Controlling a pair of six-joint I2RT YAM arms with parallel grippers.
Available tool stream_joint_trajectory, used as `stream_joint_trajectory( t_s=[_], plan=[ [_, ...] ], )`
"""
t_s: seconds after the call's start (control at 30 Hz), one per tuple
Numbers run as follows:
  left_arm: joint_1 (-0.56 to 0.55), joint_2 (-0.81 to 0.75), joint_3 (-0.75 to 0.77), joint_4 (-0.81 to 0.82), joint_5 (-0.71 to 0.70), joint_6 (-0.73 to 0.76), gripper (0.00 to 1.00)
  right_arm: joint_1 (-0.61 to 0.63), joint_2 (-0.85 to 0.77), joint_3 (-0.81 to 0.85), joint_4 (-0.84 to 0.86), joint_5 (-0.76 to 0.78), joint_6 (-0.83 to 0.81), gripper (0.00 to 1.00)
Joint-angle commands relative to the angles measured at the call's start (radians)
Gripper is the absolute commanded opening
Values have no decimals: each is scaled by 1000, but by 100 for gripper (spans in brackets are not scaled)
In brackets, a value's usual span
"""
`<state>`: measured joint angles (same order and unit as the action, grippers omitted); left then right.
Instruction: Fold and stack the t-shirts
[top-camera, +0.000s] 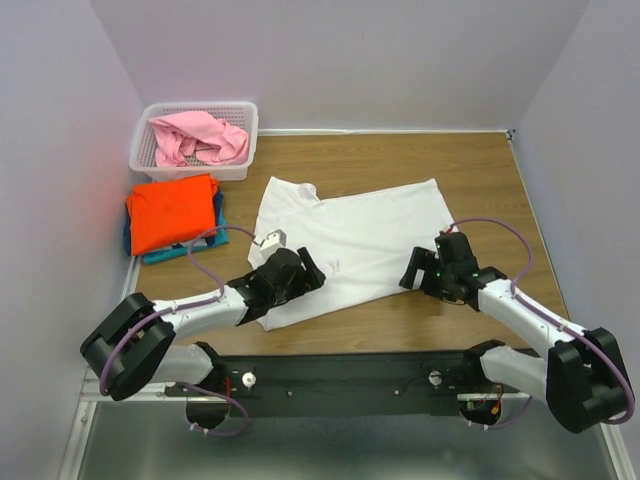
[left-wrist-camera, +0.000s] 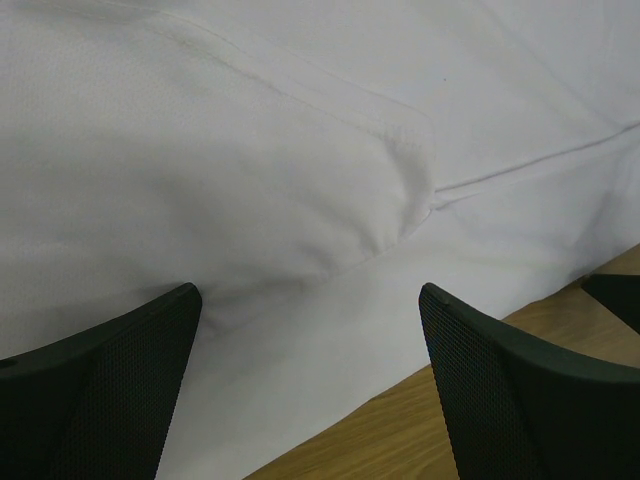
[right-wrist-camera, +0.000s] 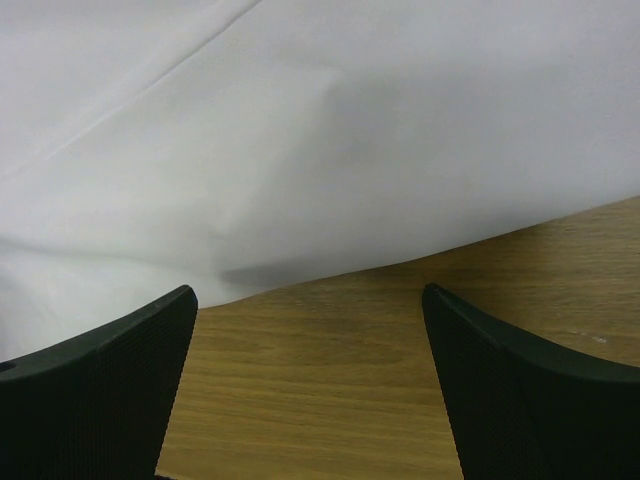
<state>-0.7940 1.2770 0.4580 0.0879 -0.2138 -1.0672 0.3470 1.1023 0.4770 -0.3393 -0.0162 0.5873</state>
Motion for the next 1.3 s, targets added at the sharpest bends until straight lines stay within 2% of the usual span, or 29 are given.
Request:
stream_joint_trajectory(
  t_s=[0.0,0.1,0.27,0.33,0.47,0.67,1.0,1.07,1.27],
  plan=[
    [-7,-22,-27,-178,-74,-20,98,9,-45,1,-64,-8,29,100],
    [-7,-42,2,-237,-136,-19,98,9,-91,70,-78,12,22,100],
    [-7,-67,27,-257,-167,-4,98,10,-76,176,-78,148,39,100],
    [-5,-82,47,-257,-171,13,98,9,-18,216,-78,230,60,100],
    [-5,-128,97,-292,-209,42,98,7,131,278,-72,294,78,100],
    [-5,-191,154,-297,-251,93,98,7,332,357,-32,323,89,100],
    [-5,-232,159,-319,-298,90,98,7,403,218,-3,314,132,100],
    [-5,-231,159,-326,-308,90,98,7,383,180,-3,283,149,100],
    [-4,-234,163,-326,-326,93,98,7,190,37,-62,175,226,100]
  ],
)
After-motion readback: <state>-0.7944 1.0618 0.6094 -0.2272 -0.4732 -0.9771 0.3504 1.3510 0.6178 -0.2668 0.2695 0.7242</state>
